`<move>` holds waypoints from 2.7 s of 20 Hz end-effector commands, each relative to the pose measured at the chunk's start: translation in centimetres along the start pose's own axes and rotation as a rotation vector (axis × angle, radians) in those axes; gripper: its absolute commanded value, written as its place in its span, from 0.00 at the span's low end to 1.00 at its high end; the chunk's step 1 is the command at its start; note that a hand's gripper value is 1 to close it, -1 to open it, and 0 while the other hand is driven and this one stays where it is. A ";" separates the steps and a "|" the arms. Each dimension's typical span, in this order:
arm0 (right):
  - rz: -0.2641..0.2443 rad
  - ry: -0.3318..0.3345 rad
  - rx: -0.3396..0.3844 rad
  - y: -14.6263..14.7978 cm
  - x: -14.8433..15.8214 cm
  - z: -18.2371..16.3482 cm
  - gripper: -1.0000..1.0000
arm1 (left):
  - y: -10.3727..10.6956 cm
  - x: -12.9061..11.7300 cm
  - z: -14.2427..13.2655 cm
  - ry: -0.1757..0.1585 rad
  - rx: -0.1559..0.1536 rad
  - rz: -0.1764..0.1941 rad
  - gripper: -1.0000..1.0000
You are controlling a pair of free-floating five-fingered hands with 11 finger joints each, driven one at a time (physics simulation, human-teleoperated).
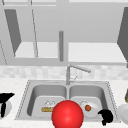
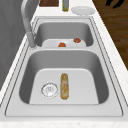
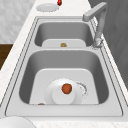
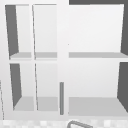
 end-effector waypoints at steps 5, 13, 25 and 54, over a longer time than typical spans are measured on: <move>0.000 0.000 0.000 0.0 0.0 0.0 0.50 | 1.6 -2.0 5.1 -0.025 -0.009 0.001 0.00; 0.000 0.000 0.000 0.0 0.0 0.0 0.50 | 3.2 -5.0 10.4 -0.014 -0.003 0.023 0.00; 0.000 0.000 0.000 0.0 0.0 0.0 0.50 | 4.1 -13.0 18.2 -0.011 -0.003 0.023 0.00; 0.000 0.000 0.000 0.0 0.0 0.0 0.50 | -4.5 -28.1 26.3 -0.045 -0.058 0.006 0.00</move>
